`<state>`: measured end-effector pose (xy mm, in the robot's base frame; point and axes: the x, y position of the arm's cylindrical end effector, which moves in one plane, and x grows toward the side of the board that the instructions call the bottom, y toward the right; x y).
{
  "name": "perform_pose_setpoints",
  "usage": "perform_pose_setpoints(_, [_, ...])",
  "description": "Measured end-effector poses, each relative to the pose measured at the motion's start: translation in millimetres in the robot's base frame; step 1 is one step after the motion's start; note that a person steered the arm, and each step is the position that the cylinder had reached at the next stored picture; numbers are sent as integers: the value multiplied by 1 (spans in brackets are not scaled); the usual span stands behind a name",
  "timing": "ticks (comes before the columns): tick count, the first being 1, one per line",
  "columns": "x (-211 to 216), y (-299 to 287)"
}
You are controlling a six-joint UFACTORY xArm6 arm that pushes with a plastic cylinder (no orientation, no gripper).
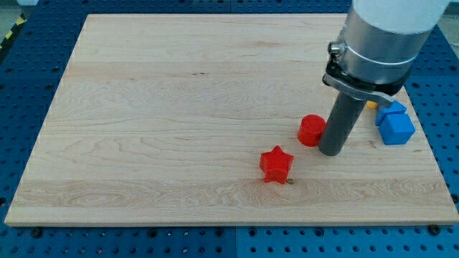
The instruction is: Push the red circle into the red star
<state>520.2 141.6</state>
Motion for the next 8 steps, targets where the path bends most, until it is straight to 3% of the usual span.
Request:
perform_pose_setpoints(1, [8, 39])
perform_pose_setpoints(2, [-15, 49])
perform_pose_setpoints(4, [-41, 5])
perform_pose_setpoints(8, [-27, -50])
